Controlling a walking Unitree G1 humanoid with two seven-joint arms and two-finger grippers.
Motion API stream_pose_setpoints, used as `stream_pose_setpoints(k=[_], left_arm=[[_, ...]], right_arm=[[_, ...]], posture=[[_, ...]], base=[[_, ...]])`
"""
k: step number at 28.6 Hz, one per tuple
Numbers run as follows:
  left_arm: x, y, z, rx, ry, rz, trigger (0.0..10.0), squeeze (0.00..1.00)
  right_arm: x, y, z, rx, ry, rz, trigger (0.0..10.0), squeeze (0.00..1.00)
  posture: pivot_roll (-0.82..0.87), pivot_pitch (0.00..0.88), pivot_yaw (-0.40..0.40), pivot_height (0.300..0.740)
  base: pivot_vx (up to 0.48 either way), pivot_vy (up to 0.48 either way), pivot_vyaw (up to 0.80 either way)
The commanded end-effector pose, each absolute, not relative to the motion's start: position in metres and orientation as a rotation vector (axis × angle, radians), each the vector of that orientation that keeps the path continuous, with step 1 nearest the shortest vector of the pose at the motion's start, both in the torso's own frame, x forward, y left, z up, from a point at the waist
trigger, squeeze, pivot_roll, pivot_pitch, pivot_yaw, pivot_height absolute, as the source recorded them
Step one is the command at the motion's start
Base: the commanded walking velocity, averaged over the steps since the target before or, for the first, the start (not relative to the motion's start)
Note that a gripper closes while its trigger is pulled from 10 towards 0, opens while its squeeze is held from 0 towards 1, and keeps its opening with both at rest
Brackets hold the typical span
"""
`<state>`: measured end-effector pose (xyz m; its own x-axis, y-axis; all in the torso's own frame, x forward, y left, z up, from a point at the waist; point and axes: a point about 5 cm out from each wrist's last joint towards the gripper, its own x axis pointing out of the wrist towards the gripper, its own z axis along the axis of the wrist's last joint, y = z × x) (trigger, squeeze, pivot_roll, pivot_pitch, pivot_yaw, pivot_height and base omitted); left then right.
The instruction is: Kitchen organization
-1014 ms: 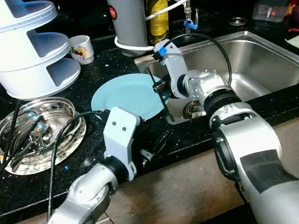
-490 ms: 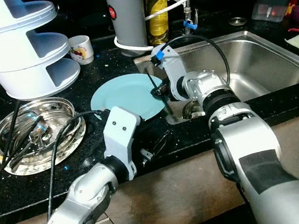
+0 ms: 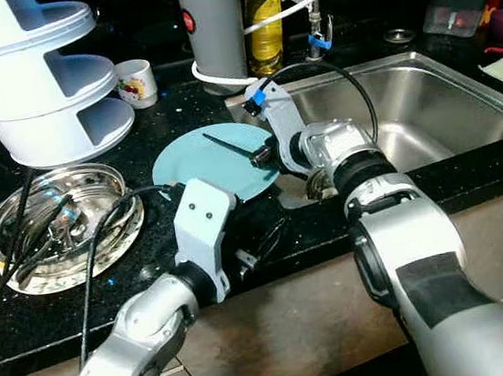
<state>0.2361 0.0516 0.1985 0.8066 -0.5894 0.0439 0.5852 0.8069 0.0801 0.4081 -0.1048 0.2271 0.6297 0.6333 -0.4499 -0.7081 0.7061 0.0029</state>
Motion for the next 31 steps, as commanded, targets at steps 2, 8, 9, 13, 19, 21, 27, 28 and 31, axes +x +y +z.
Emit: stream_pose_setpoints(k=[2,8,9,13,19,21,27,28,31], left_arm=[[0.239,0.051,0.198,0.057,-0.067,-0.626,10.0,0.00],[0.240,0.052,0.200,0.058,-0.072,-0.621,10.0,0.00],[0.240,0.052,0.200,0.057,-0.075,-0.620,10.0,0.00],[0.241,0.052,0.202,0.054,-0.082,-0.616,10.0,0.00],[0.242,0.054,0.204,0.050,-0.086,-0.612,10.0,0.00],[0.242,0.055,0.203,0.050,-0.086,-0.612,10.0,0.00],[0.242,0.054,0.204,0.049,-0.088,-0.615,10.0,0.00],[0.242,0.054,0.204,0.049,-0.088,-0.615,10.0,0.00],[0.242,0.053,0.204,0.048,-0.089,-0.619,10.0,0.00]], right_arm=[[0.409,-0.097,0.242,-0.097,0.372,0.820,0.0,0.00],[0.412,-0.104,0.268,0.175,0.194,0.814,0.0,0.00],[0.415,-0.110,0.273,0.229,0.149,0.772,0.0,0.00],[0.419,-0.127,0.278,0.285,0.056,0.650,1.2,0.00],[0.424,-0.161,0.267,0.133,0.025,0.350,10.0,0.00],[0.425,-0.166,0.263,0.092,0.041,0.295,10.0,0.00],[0.423,-0.173,0.241,-0.073,0.160,0.191,10.0,0.00],[0.423,-0.173,0.241,-0.073,0.160,0.191,10.0,0.00],[0.418,-0.173,0.208,-0.222,0.318,0.165,10.0,0.00]], posture=[[0.04,0.000,0.007,0.740],[0.04,0.000,0.007,0.740],[0.04,0.000,0.007,0.740],[0.04,0.000,0.008,0.740],[0.04,0.000,0.013,0.740],[0.04,0.000,0.012,0.740],[0.04,0.000,0.010,0.740],[0.04,0.000,0.010,0.740],[0.04,0.000,0.009,0.740]], base=[[0.000,0.000,0.00],[0.000,0.000,0.00],[0.000,0.000,0.00],[0.000,0.000,0.00],[0.000,0.000,0.00],[0.000,0.000,0.00],[0.000,0.000,0.00],[0.000,0.000,0.00],[0.000,0.000,0.00]])
